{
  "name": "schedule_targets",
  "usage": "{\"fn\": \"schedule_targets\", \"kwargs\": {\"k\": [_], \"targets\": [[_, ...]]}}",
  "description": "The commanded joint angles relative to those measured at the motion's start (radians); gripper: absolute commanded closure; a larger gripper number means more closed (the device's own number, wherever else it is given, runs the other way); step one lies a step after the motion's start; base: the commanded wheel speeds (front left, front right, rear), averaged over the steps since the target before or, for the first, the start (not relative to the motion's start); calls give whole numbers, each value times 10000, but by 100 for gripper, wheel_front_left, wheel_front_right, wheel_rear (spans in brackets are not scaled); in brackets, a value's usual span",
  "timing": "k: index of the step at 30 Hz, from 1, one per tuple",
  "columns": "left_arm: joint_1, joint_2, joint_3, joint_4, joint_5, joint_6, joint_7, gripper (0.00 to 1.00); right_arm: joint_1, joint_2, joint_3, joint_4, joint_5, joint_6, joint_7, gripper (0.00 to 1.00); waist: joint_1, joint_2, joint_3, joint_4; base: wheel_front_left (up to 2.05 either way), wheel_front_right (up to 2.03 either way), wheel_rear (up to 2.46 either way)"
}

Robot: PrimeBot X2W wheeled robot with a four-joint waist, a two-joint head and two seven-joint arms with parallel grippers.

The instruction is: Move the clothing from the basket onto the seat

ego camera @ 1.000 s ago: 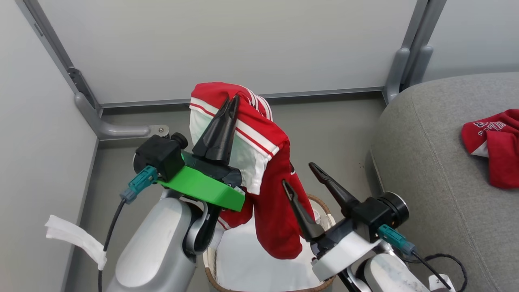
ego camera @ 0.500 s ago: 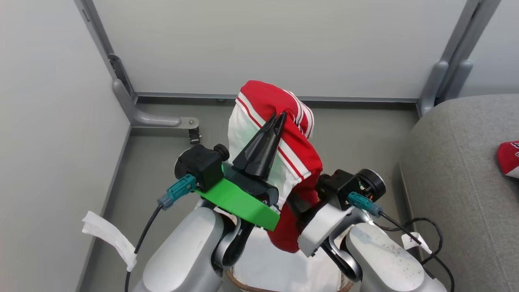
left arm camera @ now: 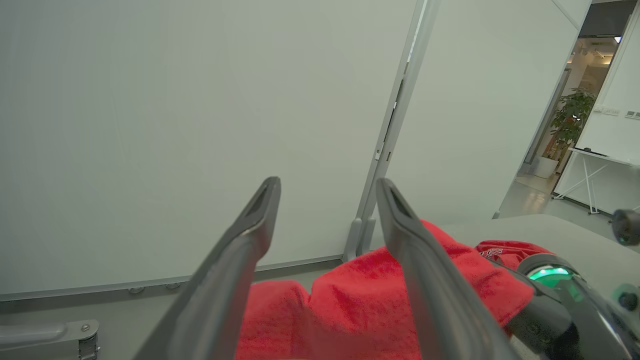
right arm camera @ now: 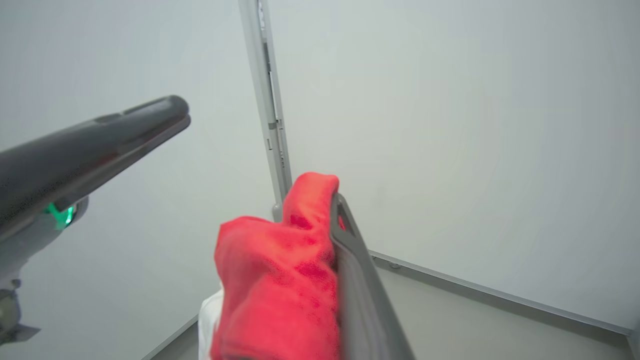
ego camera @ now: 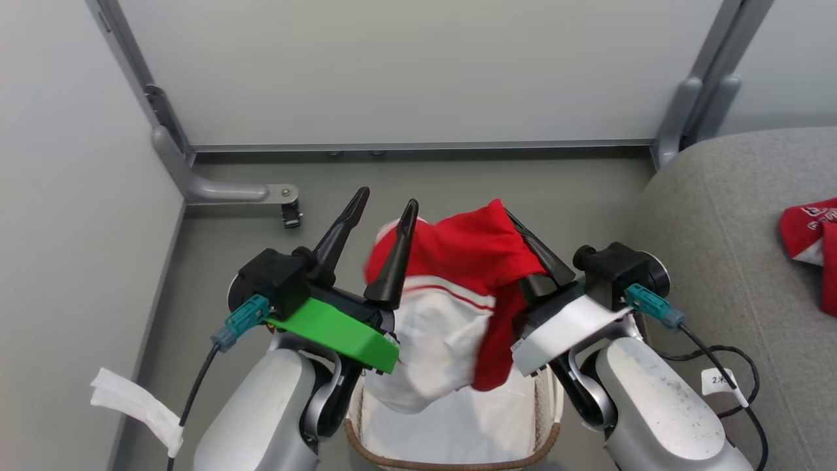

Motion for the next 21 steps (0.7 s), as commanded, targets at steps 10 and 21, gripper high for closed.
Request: {"fn": "schedule_targets", "kwargs": {"k": [10,21], "targets": [[1022,288,522,108,392,-82,6,0,543,-37,-697,-1323,-268,-14,-24,100,1,0,766,-3952,0,0,0],[1467,611,368,9,410,-85,6,0,348,-31,-1876,-1951,-817,-13,-26,100,1,0,1422,-5709,0,0,0]]}}
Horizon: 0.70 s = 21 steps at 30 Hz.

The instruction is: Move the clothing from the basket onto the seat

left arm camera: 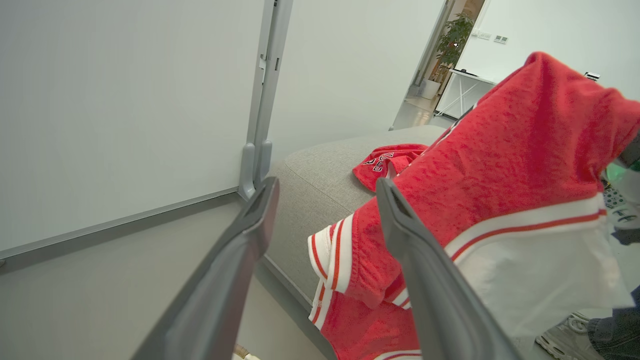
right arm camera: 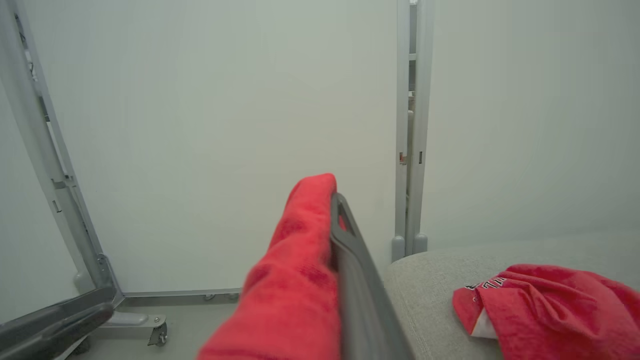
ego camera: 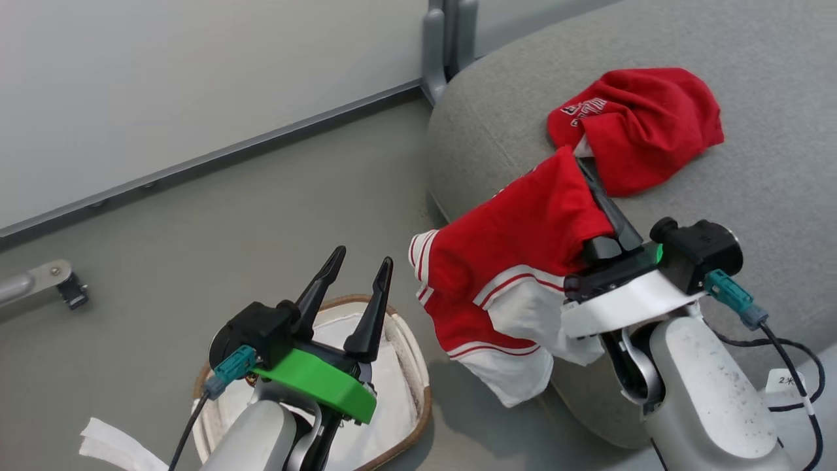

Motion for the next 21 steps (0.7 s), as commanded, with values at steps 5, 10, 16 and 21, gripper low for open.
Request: {"fn": "schedule_targets", "kwargs": {"k": [5,10,16,21], "targets": [[94,432,-53,-38,116,-29,4,0,-1181,-6,-701,52,-946,-12,-26,100,0,-1,1188,-1080,0,0,0],[13,830,-39,-93,125,-29,4,0,-3186,-223,-1524,204,-1868,-12,-24,100,0,-1,1804,-844,0,0,0],[-217,1229,-77,-265,-106,-31,4,0,-6093,-1143,-3249,853,-2292,-12,647,100,0,-1,2557,-284,0,0,0],[-394,1594,-247,-446,-232,-30,4,0,-7716,-2050,-4466,1601,-3317,-11,1416,100,0,-1,3196,380,0,0,0]]}}
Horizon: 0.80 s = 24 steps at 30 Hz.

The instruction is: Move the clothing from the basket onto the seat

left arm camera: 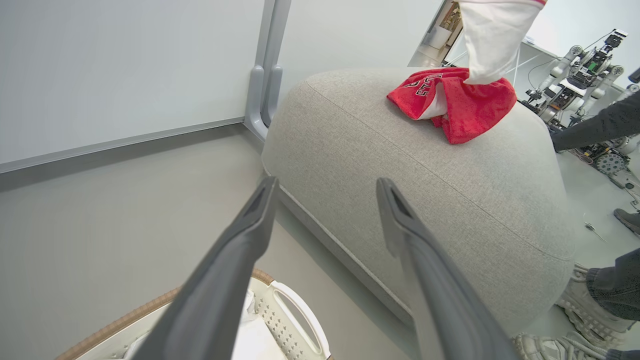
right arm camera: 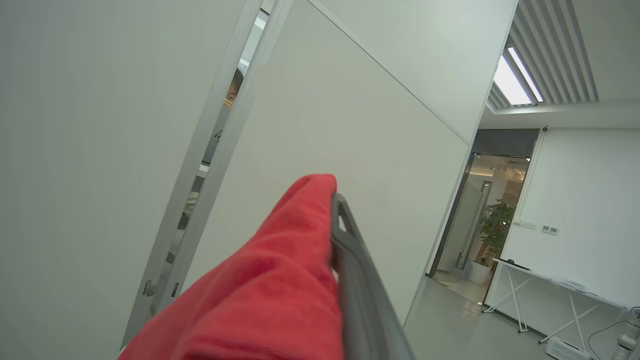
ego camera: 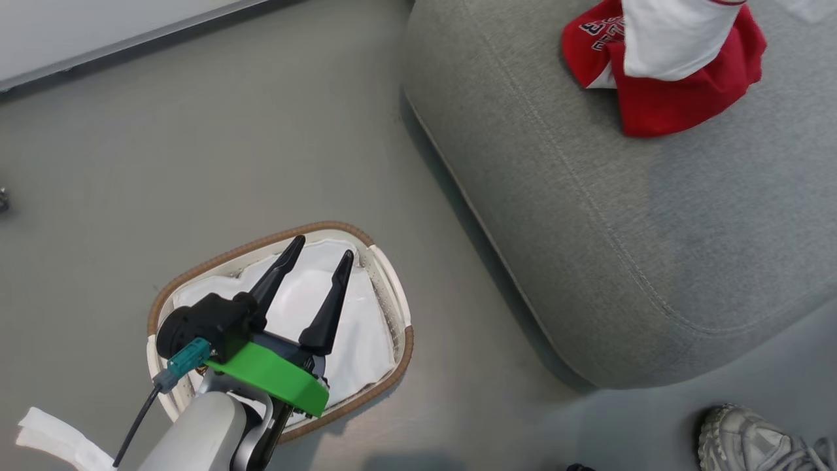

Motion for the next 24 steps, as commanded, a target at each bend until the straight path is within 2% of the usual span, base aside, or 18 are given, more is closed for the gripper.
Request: {"fn": "schedule_targets", "kwargs": {"k": [1,5,12,13,14,19,24], "targets": [[-236,160,14,-57,-11,-28,4,0,-212,-94,-229,233,-294,-12,168,100,-1,-1,837,820,0,0,0],[-437,334,65,-192,-136,-28,4,0,-305,-283,-993,986,-1129,-12,466,100,-1,-1,1394,1271,0,0,0],[-591,317,170,-158,-337,-28,4,0,1395,425,-3374,2136,-2144,-12,147,100,-1,-1,1863,1846,0,0,0],[-585,325,208,-133,-344,-28,4,0,1672,527,-3690,2261,-2217,-12,76,90,-1,-1,1866,1874,0,0,0],[-589,339,237,-111,-339,-28,4,0,1948,674,-4015,2407,-2313,-12,-36,0,-1,-1,1865,1904,0,0,0],[-531,366,573,108,-350,-28,4,0,3071,1129,-4674,3055,-2394,-12,-896,0,-1,-1,1681,1845,0,0,0],[-372,276,818,274,-192,-28,4,0,4221,1417,-4593,3325,-2045,-12,-1378,0,-1,-1,1258,1650,0,0,0]]}}
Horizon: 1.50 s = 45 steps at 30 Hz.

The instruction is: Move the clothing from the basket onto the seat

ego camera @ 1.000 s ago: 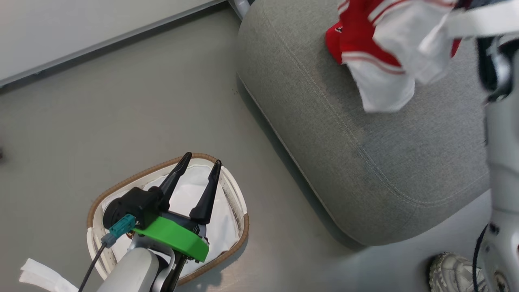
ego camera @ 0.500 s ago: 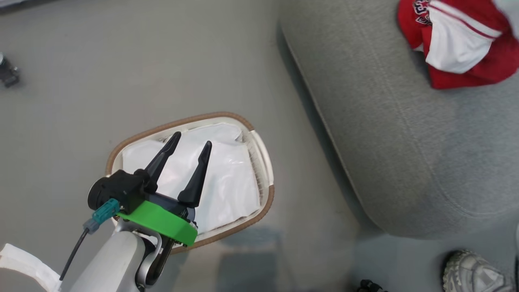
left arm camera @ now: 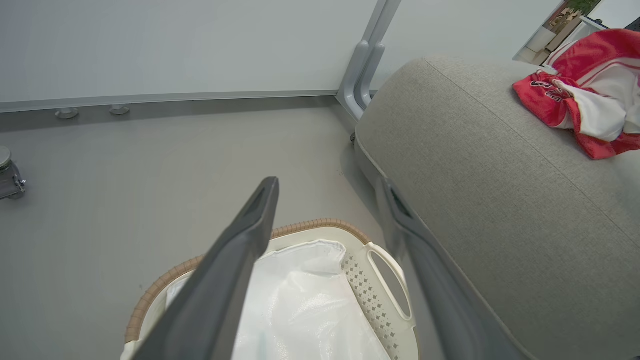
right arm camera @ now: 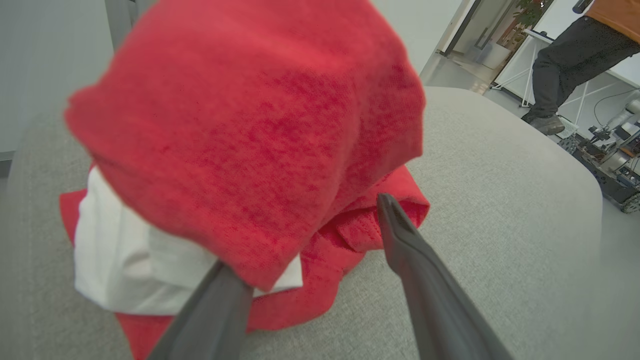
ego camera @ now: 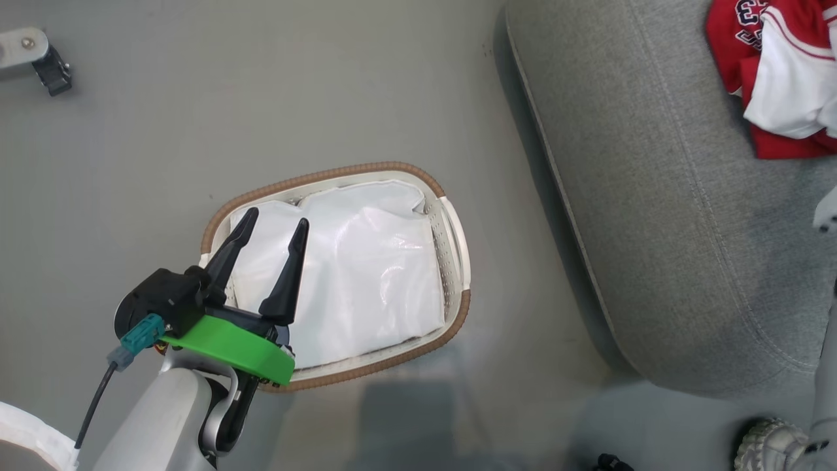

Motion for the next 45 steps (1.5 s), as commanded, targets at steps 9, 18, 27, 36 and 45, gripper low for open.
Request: {"fn": "schedule_targets", "kwargs": {"k": [9,18,27,36,45], "targets": [[565,-332,555,472,191,-29,4,0,2931,241,1523,-1633,1638,-14,-116,0,-1,-1,-1290,-246,0,0,0],[1337,-839,2432,1077,828,-29,4,0,4361,601,3890,-3163,2938,-14,-118,0,-1,-1,-2325,356,0,0,0],[1952,-1652,4863,1280,2190,-28,3,0,3928,670,5790,-3247,3994,-14,-119,0,-1,-1,-3151,1396,0,0,0],[2779,-2157,5415,1018,2929,-28,4,0,4570,652,6593,-3083,4301,-14,-120,0,-1,-1,-3986,1854,0,0,0],[3604,-2402,5407,711,3145,-29,5,0,5614,662,6508,-2982,4463,-14,-120,0,-1,-1,-4464,1735,0,0,0]]}}
